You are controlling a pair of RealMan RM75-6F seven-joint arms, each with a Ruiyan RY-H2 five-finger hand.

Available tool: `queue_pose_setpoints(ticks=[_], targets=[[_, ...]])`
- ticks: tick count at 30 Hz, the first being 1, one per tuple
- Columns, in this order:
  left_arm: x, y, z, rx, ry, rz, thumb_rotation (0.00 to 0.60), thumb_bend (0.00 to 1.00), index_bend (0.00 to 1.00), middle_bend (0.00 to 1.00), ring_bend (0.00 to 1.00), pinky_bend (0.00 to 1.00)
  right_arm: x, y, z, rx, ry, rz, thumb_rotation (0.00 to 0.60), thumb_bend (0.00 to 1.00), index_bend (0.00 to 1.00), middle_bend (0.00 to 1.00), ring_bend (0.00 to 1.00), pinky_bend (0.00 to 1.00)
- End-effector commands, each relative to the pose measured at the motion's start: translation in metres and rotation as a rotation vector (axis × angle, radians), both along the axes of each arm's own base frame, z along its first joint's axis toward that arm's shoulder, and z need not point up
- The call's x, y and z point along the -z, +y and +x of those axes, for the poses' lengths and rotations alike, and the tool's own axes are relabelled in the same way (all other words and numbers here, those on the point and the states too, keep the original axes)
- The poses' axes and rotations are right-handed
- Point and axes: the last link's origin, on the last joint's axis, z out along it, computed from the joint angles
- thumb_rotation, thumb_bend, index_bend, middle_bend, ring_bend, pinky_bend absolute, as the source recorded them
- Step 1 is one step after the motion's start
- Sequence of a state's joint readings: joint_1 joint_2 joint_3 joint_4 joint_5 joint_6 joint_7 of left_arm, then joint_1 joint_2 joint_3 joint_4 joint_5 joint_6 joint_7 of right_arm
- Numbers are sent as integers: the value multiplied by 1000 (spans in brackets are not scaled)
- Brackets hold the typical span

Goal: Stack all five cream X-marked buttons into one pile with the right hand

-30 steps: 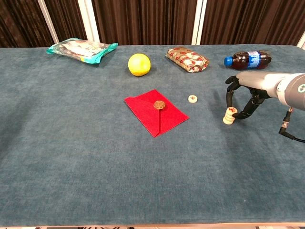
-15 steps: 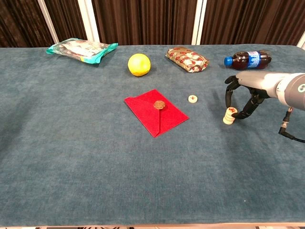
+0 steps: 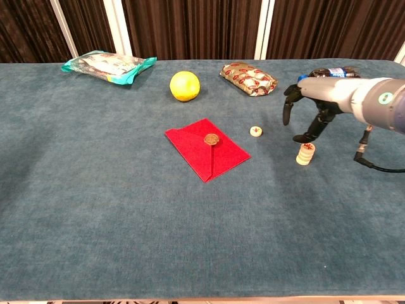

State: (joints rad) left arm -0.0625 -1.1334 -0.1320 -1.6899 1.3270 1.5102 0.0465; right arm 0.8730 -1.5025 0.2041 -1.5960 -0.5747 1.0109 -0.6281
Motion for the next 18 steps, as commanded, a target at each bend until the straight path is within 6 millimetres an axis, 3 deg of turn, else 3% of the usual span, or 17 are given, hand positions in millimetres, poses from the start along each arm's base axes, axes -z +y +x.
queue_pose_setpoints(ticks=[1, 12, 18], targets=[[1, 0, 0, -5, -7, 1, 600, 228, 101, 0, 0, 0, 8, -8, 12, -4, 26, -7, 600, 397, 384, 0, 0, 0], [1, 2, 0, -13, -21, -6, 600, 229, 101, 0, 0, 0, 30, -24, 47, 66, 105, -39, 600, 398, 345, 0, 0, 0], [0, 2, -1, -18, -38, -10, 600, 228, 101, 0, 0, 0, 37, -29, 56, 134, 133, -67, 600, 398, 345, 0, 0, 0]])
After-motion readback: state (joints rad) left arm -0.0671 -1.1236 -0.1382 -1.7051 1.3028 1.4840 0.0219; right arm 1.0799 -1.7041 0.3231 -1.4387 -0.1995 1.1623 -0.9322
